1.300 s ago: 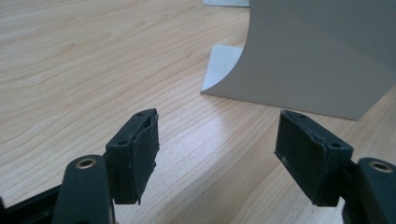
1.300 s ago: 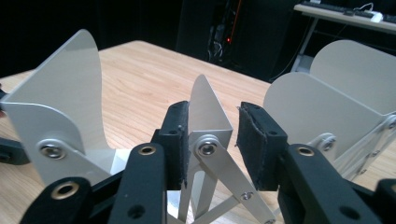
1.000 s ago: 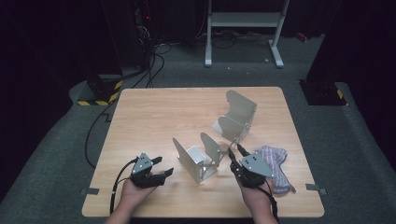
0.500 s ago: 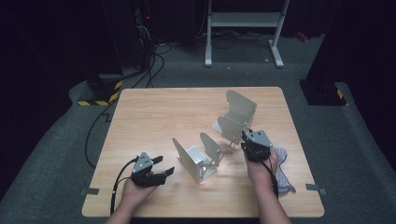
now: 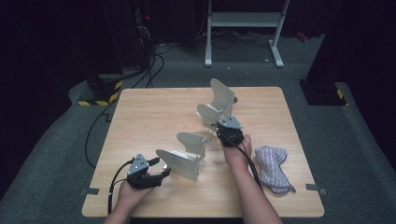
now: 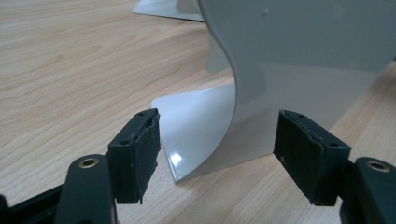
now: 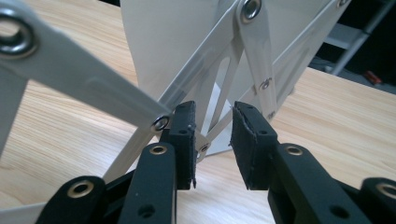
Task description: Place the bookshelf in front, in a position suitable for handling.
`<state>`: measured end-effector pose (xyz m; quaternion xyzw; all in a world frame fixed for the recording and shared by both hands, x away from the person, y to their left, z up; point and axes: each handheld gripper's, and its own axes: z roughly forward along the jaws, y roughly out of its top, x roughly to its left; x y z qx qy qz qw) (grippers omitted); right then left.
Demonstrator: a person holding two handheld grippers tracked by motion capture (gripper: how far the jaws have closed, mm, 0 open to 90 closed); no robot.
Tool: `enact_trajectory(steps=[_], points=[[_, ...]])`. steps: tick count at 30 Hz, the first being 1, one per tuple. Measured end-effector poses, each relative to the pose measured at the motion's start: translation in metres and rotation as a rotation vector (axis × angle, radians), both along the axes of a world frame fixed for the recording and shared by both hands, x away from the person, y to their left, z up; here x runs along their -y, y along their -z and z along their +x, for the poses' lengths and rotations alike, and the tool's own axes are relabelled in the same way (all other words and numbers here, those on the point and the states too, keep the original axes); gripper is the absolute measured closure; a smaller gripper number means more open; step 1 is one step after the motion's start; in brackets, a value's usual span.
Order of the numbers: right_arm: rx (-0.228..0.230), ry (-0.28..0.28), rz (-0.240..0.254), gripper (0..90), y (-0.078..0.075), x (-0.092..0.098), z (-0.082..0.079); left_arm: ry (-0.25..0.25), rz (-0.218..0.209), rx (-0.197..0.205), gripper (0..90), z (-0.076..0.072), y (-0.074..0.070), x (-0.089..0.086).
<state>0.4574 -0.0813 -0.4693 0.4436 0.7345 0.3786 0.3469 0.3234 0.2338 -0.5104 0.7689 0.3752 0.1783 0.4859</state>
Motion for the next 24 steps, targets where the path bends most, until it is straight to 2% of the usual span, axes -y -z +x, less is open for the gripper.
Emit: enact_trajectory(steps=[4,8,13,17,20,24], points=[[0.009,-0.023,0.000,66.6,-0.004,-0.006,-0.003,0.009,0.004,0.001,33.1,-0.002,0.000,0.001],[0.021,-0.034,0.015,63.7,-0.006,0.000,-0.019,0.017,-0.003,-0.003,36.7,-0.002,0.001,0.003],[0.038,-0.062,0.029,62.0,-0.006,0.013,-0.052,0.035,-0.002,0.007,42.3,-0.002,0.000,0.011],[0.039,-0.091,0.037,59.1,0.001,0.022,-0.087,0.052,0.007,0.004,48.2,-0.002,0.001,0.016],[0.040,-0.119,0.046,57.7,0.004,0.025,-0.110,0.057,0.033,0.019,51.6,-0.004,0.001,0.021],[0.053,-0.137,0.048,56.6,0.008,0.027,-0.129,0.056,0.034,0.030,56.7,-0.005,0.002,0.025]])
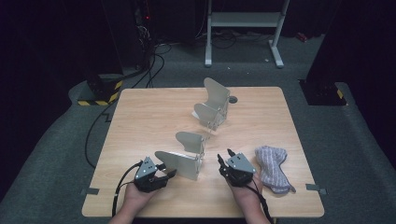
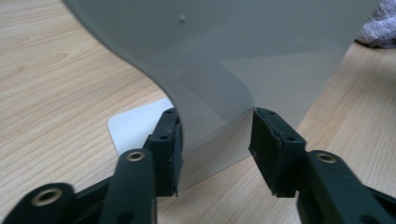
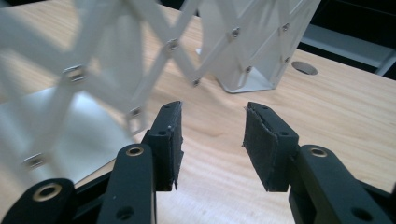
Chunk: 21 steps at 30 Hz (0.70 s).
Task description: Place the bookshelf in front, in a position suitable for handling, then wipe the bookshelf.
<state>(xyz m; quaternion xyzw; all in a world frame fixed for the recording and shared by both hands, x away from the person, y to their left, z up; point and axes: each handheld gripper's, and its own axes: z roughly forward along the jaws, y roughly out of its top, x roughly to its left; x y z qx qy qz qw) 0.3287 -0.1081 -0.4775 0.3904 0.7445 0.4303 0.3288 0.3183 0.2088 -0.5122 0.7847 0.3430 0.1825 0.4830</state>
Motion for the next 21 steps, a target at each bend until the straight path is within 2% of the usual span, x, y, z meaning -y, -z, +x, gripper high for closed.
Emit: enact_trajectory(steps=[4,13,21], points=[[-0.009,-0.009,-0.007,55.6,0.005,0.001,-0.005,-0.005,0.002,0.003,63.1,0.000,0.000,0.008],[-0.036,-0.016,-0.002,53.2,0.013,0.004,-0.012,-0.019,0.004,0.005,67.2,0.002,0.000,0.019],[-0.027,-0.084,-0.010,52.0,0.013,-0.014,-0.022,-0.026,0.001,0.004,68.9,0.005,0.001,0.022]])
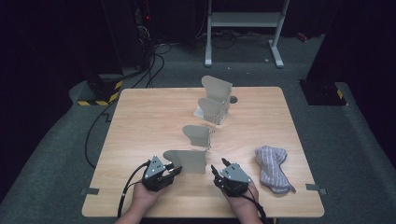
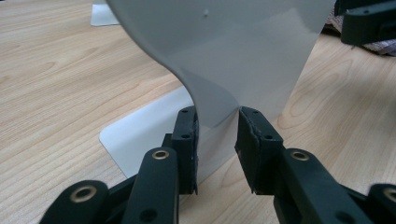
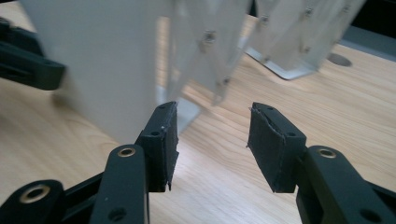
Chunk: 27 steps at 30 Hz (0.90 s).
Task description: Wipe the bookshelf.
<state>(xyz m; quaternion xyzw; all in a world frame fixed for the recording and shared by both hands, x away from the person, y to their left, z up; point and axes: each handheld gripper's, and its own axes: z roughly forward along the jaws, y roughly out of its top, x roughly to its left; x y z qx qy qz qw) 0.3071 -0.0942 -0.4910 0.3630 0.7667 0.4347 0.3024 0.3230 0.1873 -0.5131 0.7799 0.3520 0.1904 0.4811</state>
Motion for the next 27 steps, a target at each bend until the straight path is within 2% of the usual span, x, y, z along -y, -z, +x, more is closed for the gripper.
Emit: enact_trajectory(steps=[4,9,20,27], points=[[-0.001,-0.043,0.002,50.9,0.001,-0.009,-0.004,-0.001,0.001,0.002,69.1,0.000,0.000,0.000],[0.002,-0.066,0.005,49.9,0.002,-0.016,-0.006,0.000,0.004,0.006,69.5,0.000,0.000,0.001],[0.017,-0.035,0.025,52.2,-0.001,-0.024,0.006,0.020,0.024,0.022,72.7,-0.006,0.001,0.004],[0.018,-0.063,0.018,53.6,0.000,-0.031,0.009,0.028,0.043,0.038,76.2,-0.010,0.001,0.005]])
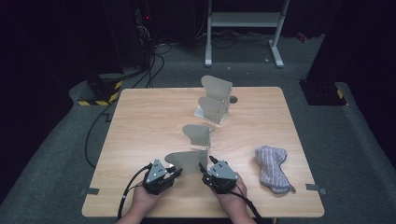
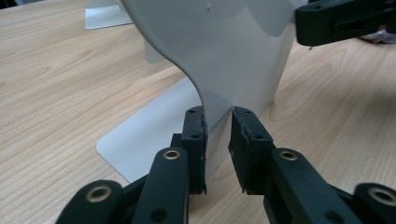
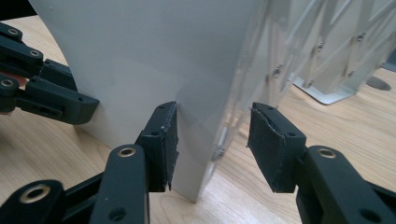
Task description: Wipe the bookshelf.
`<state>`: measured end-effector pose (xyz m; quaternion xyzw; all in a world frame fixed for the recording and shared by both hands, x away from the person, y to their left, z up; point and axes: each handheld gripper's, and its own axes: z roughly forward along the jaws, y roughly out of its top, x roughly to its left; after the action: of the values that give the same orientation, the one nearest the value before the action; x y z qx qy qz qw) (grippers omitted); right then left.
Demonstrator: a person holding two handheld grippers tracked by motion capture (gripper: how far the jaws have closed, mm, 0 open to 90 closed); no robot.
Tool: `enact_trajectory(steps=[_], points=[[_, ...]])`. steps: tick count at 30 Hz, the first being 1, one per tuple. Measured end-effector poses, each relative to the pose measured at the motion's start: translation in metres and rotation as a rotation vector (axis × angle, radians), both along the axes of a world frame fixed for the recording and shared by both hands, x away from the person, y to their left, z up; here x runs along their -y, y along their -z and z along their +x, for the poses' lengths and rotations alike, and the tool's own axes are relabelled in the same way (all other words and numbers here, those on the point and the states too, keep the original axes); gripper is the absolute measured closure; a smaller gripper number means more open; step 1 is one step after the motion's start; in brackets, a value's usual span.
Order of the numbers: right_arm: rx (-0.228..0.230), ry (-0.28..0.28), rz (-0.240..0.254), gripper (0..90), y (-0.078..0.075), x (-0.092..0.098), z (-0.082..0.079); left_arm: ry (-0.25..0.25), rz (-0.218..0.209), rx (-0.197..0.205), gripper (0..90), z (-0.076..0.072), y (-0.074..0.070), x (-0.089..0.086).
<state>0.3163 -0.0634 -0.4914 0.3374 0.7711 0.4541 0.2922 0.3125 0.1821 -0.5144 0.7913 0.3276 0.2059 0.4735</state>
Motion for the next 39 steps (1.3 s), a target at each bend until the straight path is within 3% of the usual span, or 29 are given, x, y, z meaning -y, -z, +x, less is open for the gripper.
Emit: enact_trajectory(steps=[12,28,35,39], points=[[0.007,-0.046,-0.005,54.8,0.001,-0.015,0.006,-0.042,0.009,0.002,78.5,-0.006,0.000,-0.008],[0.016,-0.164,-0.009,55.0,0.003,-0.057,0.016,-0.169,0.001,-0.005,78.3,-0.025,0.001,-0.046],[0.014,-0.190,-0.010,55.3,0.003,-0.063,0.018,-0.182,0.003,-0.005,78.5,-0.028,0.001,-0.050],[0.012,-0.175,-0.021,55.7,0.002,-0.060,0.017,-0.165,0.002,-0.002,78.5,-0.025,0.001,-0.046]])
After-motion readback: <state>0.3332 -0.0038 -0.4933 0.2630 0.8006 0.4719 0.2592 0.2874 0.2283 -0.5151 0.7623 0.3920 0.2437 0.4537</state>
